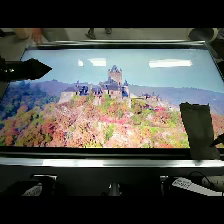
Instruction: Fold the shirts.
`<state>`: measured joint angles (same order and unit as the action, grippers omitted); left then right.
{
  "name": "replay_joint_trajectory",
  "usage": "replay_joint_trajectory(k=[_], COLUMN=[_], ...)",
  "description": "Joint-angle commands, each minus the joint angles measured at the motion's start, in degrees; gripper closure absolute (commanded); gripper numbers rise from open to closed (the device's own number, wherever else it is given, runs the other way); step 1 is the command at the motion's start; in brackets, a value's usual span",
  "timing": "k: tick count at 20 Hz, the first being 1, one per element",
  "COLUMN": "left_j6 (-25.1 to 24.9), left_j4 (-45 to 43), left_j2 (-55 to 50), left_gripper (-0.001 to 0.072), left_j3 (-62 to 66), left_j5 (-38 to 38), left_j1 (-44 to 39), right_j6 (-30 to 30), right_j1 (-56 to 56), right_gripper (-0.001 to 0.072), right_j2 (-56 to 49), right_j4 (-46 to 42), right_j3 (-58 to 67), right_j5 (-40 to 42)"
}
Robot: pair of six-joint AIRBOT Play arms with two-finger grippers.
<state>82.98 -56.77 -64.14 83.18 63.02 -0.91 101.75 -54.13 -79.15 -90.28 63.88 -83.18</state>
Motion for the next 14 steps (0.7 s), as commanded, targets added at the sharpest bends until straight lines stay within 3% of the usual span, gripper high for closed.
replay_joint_trajectory(k=[1, 4, 5, 6, 7, 8, 10, 14], left_j6=[1.2, 10.8, 14.1, 15.2, 15.7, 15.7, 15.7, 16.3], left_j4=[-10.4, -38.6, -45.2, -46.2, -44.5, -41.9, -38.3, -33.2], left_j2=[-2.2, -9.6, -12.5, -14.8, -16.7, -18.7, -22.1, -16.5], left_gripper=[0.0684, 0.0684, 0.0682, 0.0615, 0.0329, -0.0002, -0.0013, -0.0013], left_j3=[1.2, 8.1, 10.2, 10.7, 10.5, 10.5, 9.0, -4.7], left_j5=[0.3, 6.6, 9.2, 9.8, 10.4, 13.2, 20.6, 9.6], left_j1=[-2.4, -8.3, -9.4, -9.6, -9.5, -9.4, -9.5, -9.6], right_j6=[-2.3, -5.9, -6.2, -6.1, -5.4, -5.4, -5.4, -5.6], right_j1=[1.8, 15.0, 21.1, 28.1, 34.3, 39.6, 47.8, 52.3], right_gripper=[0.0094, 0.0105, 0.0102, 0.0102, 0.0101, 0.0093, 0.0023, 0.0015], right_j2=[0.9, 0.9, 0.9, 0.9, 0.1, -1.4, -6.1, -12.3], right_j4=[3.1, 7.0, 6.2, 5.1, 4.0, 3.9, 5.9, 9.1], right_j3=[13.5, 26.8, 28.5, 28.8, 28.8, 28.8, 28.8, 28.8], right_j5=[1.9, 12.7, 15.1, 16.2, 15.6, 14.0, 7.3, -3.1])
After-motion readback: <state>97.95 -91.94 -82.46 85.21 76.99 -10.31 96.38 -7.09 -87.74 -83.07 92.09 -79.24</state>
